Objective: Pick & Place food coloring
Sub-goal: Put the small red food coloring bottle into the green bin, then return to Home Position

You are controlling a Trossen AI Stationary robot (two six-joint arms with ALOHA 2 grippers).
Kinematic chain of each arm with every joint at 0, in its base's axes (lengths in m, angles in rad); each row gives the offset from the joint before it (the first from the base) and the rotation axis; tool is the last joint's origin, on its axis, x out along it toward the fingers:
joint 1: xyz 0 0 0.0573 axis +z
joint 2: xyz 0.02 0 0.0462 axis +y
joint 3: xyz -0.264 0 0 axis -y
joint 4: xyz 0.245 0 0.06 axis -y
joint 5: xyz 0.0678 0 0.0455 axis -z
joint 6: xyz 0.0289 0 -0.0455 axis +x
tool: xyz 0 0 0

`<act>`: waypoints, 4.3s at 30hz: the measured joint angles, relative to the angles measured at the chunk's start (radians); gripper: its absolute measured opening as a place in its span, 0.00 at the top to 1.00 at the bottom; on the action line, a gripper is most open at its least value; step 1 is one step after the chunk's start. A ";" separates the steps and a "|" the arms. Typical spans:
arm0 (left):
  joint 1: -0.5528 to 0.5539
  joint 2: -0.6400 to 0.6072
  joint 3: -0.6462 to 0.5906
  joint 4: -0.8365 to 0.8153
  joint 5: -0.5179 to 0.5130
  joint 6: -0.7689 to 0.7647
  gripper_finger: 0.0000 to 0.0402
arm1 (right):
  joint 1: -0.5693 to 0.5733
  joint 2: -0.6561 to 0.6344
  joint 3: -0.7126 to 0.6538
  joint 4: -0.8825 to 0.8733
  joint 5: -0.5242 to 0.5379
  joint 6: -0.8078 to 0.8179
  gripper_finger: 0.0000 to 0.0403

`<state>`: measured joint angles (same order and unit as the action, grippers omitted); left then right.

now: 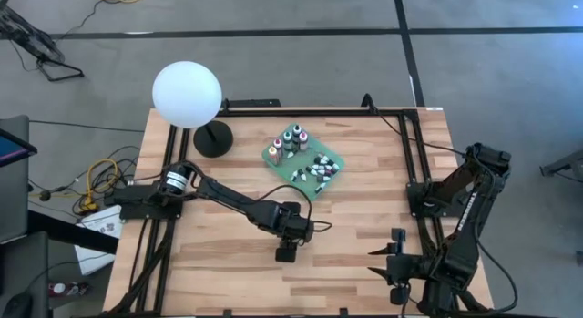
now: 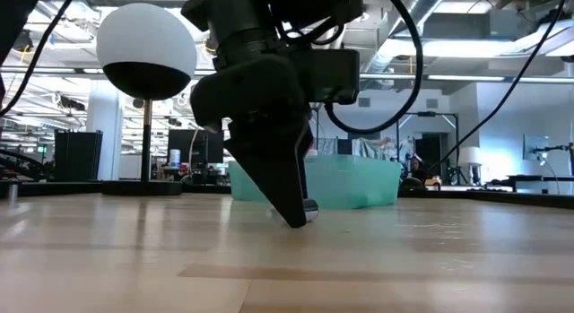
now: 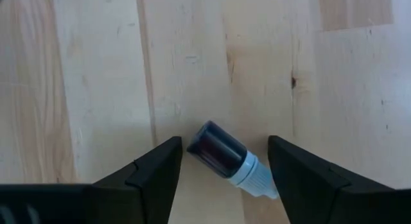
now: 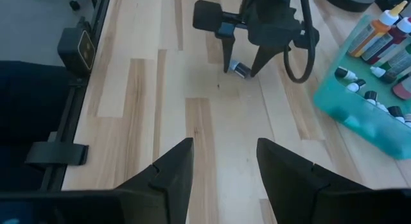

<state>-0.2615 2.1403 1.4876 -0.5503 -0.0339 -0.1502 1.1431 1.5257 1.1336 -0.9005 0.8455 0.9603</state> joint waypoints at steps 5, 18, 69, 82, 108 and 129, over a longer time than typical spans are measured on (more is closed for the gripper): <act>-0.002 0.001 -0.001 -0.009 -0.001 0.006 0.46 | 0.000 0.000 0.000 0.000 0.000 0.000 0.59; -0.008 0.004 -0.003 -0.016 0.000 0.035 0.54 | 0.000 0.000 0.000 0.000 0.001 0.000 0.59; -0.023 -0.008 0.130 -0.207 -0.080 0.169 0.78 | 0.000 0.000 0.000 -0.002 0.021 0.000 0.60; 0.109 -0.010 0.314 -0.328 -0.132 0.266 0.78 | 0.000 0.000 0.000 -0.003 0.020 -0.002 0.60; 0.389 -0.013 0.341 -0.230 -0.044 0.389 0.78 | -0.040 0.009 0.001 0.145 0.020 0.018 0.61; 0.391 -0.013 0.340 -0.214 0.016 0.411 0.59 | -0.110 0.066 0.000 0.153 -0.082 -0.011 0.61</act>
<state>0.1299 2.1269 1.8275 -0.7640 -0.0176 0.2610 1.0332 1.5921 1.1339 -0.7471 0.7635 0.9495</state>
